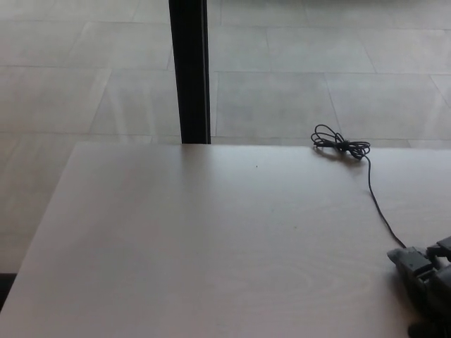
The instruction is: The robot uses its right fingers to click on the left button of the black mouse placed on the table.
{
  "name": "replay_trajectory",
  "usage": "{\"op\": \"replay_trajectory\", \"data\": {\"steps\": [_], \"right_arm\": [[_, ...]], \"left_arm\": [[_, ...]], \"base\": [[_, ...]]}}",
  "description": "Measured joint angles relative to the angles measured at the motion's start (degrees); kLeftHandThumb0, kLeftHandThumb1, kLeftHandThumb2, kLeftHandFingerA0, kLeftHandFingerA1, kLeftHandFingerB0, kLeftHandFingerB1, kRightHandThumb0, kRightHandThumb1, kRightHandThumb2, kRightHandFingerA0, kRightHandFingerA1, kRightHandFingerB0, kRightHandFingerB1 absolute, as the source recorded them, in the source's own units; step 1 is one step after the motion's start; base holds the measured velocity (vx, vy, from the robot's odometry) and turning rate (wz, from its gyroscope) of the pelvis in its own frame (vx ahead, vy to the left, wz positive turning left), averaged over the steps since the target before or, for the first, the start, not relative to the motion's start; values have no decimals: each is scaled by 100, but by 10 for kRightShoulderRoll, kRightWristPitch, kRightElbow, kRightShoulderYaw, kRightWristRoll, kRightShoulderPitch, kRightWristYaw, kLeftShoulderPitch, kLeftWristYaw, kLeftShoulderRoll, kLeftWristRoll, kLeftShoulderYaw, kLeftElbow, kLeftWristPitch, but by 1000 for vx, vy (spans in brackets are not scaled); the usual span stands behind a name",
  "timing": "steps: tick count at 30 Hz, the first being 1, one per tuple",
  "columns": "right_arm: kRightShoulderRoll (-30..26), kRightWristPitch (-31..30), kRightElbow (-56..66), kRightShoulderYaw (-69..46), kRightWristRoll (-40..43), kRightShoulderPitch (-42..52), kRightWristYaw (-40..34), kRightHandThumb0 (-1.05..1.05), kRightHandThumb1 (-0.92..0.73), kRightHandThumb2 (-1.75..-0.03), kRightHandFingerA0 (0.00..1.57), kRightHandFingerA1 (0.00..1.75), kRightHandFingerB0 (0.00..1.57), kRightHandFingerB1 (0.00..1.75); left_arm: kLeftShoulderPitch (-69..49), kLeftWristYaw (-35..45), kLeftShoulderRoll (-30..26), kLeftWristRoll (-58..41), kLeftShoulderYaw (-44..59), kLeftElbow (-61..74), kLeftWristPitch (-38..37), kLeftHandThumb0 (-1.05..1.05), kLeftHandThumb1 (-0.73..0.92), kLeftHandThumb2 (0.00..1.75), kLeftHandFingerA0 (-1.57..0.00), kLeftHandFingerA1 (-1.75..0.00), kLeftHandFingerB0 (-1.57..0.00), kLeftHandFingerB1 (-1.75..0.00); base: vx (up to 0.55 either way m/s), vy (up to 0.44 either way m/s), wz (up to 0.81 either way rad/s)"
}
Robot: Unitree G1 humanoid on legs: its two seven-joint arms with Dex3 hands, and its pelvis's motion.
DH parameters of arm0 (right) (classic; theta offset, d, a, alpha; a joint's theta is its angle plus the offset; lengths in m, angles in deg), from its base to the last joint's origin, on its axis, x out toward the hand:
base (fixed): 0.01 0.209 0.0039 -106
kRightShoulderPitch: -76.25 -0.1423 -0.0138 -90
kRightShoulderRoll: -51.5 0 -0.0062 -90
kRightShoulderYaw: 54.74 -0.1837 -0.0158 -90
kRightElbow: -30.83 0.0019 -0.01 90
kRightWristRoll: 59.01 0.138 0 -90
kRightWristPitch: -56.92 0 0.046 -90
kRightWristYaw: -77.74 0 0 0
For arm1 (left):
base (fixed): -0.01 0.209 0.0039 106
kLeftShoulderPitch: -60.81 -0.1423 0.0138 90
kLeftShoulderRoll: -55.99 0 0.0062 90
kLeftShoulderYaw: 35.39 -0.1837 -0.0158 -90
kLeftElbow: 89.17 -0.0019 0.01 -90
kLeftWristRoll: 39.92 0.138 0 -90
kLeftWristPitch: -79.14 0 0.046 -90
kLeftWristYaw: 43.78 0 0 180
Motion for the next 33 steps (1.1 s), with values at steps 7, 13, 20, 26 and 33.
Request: {"op": "replay_trajectory", "data": {"steps": [7, 13, 20, 26, 33], "right_arm": [[-3, -1, 6, -6, 0, 6, -7, -81, -80, -77, 18, 55, 34, 38], [1, -3, 13, -12, 2, 5, 3, -78, -91, -72, 15, 49, 32, 34], [15, -4, 8, -21, 5, -5, 24, -77, -74, -110, 15, 55, 25, 48], [24, -5, -2, -22, 5, -12, 29, -83, -79, -82, 19, 55, 34, 40], [43, -11, -21, -33, 10, -16, 38, -79, -92, -70, 18, 56, 33, 36]], "left_arm": [[0, -2, 0, 0, -4, 0, 0, -91, 92, 84, -76, -58, -60, -48], [-5, 0, 0, -1, 0, 0, 0, -90, 92, 83, -77, -53, -62, -45], [-13, 4, 0, -2, 1, -2, -5, -90, 92, 83, -78, -57, -59, -48], [-17, 6, 1, -4, 9, -2, -8, -95, 92, 82, -75, -56, -61, -47], [-26, 12, 1, -12, 17, -2, -11, -91, 92, 84, -74, -54, -62, -45]], "base": [[0, 0, 0], [0, 0, 0], [0, 0, 0], [0, 0, 0], [0, 0, 0]]}}
